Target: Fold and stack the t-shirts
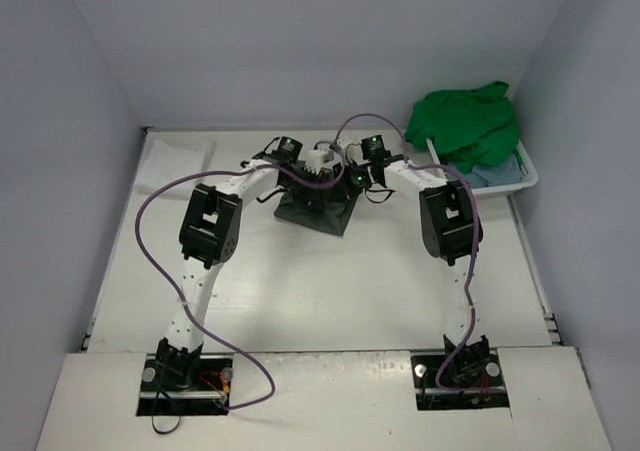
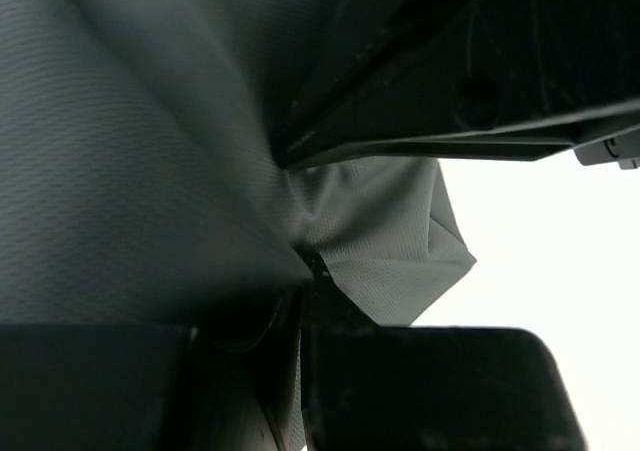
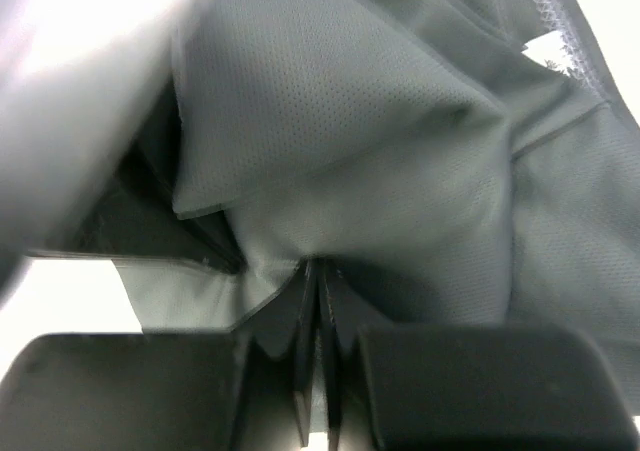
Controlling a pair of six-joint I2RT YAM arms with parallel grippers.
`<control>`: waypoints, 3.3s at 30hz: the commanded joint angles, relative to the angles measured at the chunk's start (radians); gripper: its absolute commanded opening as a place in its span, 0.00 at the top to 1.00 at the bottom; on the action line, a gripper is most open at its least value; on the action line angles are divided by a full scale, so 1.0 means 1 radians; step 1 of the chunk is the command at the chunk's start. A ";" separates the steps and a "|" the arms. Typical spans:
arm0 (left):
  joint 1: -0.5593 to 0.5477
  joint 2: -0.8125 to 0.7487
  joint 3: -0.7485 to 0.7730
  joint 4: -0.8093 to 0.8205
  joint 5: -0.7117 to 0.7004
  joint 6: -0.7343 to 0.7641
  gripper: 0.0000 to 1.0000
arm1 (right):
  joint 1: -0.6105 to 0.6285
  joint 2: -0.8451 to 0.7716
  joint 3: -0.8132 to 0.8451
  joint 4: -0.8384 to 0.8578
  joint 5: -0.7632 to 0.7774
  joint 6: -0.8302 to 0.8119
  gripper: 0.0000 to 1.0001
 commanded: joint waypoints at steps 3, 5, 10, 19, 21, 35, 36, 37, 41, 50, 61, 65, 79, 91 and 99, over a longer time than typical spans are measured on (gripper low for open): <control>0.025 -0.180 -0.016 0.223 -0.085 -0.045 1.00 | 0.022 0.000 0.003 -0.071 -0.048 -0.053 1.00; 0.032 -0.194 -0.031 0.254 -0.105 -0.054 1.00 | 0.022 0.001 -0.003 -0.074 -0.036 -0.060 1.00; 0.051 -0.225 -0.024 0.264 -0.102 -0.072 1.00 | 0.022 -0.002 -0.020 -0.080 -0.019 -0.076 1.00; 0.060 -0.235 0.005 0.255 -0.070 -0.098 1.00 | 0.022 -0.008 -0.032 -0.095 -0.004 -0.091 1.00; 0.060 -0.237 0.007 0.261 -0.064 -0.112 1.00 | 0.022 -0.008 -0.029 -0.097 -0.002 -0.092 1.00; 0.060 -0.246 0.002 0.203 0.021 -0.115 1.00 | 0.020 0.010 -0.012 -0.100 0.002 -0.091 1.00; 0.060 -0.249 -0.001 0.195 0.036 -0.112 1.00 | 0.020 0.010 -0.012 -0.100 0.001 -0.091 1.00; 0.060 -0.252 -0.004 0.189 0.044 -0.112 1.00 | 0.019 0.010 -0.012 -0.100 -0.001 -0.088 1.00; 0.060 -0.272 -0.057 0.192 0.050 -0.108 1.00 | 0.008 0.012 -0.015 -0.098 -0.011 -0.082 1.00; 0.062 -0.318 -0.205 0.264 -0.004 -0.077 1.00 | 0.003 0.024 -0.009 -0.098 -0.034 -0.072 1.00; 0.062 -0.366 -0.235 0.361 -0.179 -0.054 0.76 | 0.003 0.032 -0.015 -0.098 -0.045 -0.079 1.00; 0.062 -0.378 -0.234 0.369 -0.180 -0.046 0.66 | 0.003 0.033 -0.014 -0.098 -0.050 -0.079 1.00; 0.057 -0.315 -0.226 0.370 -0.137 -0.042 0.59 | 0.003 0.032 -0.014 -0.100 -0.068 -0.077 1.00; 0.057 -0.228 -0.191 0.398 -0.122 -0.048 0.59 | 0.002 0.030 -0.017 -0.100 -0.076 -0.076 1.00; 0.057 -0.196 -0.151 0.416 -0.145 -0.046 0.59 | 0.002 0.033 -0.026 -0.103 -0.082 -0.080 1.00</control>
